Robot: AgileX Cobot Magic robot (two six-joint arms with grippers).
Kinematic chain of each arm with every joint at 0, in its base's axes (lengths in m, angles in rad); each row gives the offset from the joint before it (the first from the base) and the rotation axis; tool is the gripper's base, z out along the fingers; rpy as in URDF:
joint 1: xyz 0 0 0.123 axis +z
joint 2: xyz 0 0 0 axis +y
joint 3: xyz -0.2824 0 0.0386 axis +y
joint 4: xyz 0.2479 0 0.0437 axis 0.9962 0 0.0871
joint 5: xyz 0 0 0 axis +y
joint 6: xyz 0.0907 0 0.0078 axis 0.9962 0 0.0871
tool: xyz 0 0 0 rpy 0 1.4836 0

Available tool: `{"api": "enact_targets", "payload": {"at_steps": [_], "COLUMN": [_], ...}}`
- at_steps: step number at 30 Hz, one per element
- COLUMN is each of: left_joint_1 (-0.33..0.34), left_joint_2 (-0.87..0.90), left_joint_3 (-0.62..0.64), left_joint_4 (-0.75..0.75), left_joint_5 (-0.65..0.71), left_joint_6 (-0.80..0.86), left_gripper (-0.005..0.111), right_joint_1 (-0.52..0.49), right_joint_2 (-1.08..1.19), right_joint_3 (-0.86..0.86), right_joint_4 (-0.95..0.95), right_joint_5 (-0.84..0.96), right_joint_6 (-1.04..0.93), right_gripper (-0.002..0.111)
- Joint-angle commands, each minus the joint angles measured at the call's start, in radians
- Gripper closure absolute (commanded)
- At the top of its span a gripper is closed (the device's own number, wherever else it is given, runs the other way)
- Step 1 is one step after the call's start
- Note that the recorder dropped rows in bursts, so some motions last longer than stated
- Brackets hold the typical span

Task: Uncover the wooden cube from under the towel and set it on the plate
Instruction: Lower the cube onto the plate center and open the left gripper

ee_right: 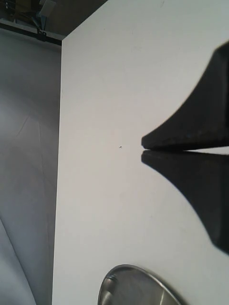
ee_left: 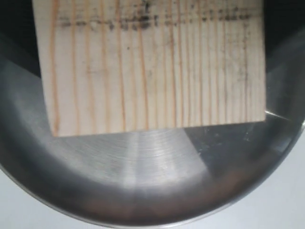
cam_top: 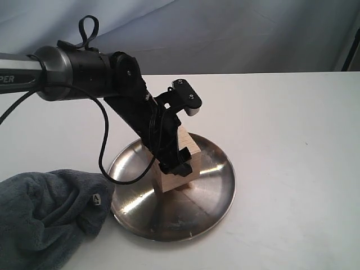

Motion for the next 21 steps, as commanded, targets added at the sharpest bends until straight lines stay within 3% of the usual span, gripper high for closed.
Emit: {"api": "enact_targets", "payload": {"at_steps": [1, 15, 17, 20, 21], "left_joint_1": [-0.004, -0.004, -0.004, -0.004, -0.004], "left_joint_2": [-0.009, 0.052, 0.052, 0.047, 0.044], "left_joint_3": [-0.002, -0.002, -0.002, -0.002, -0.002], "left_joint_4": [-0.005, 0.077, 0.151, 0.169, 0.156], "left_joint_5": [-0.022, -0.034, -0.014, 0.003, 0.001], "left_joint_6": [-0.002, -0.002, -0.005, -0.005, -0.009], "left_gripper": [0.107, 0.103, 0.092, 0.048, 0.026], "right_joint_1": [0.0, 0.0, 0.0, 0.0, 0.0], "right_joint_2": [-0.003, -0.003, -0.003, -0.003, -0.003], "right_joint_3": [0.003, 0.003, 0.003, 0.003, 0.003], "right_joint_4": [0.001, 0.001, 0.001, 0.001, 0.001], "right_joint_5": [-0.008, -0.008, -0.008, -0.008, -0.008], "right_joint_6": [-0.003, -0.003, -0.003, -0.003, -0.003], "right_gripper": [0.108, 0.108, 0.108, 0.108, 0.108]}}
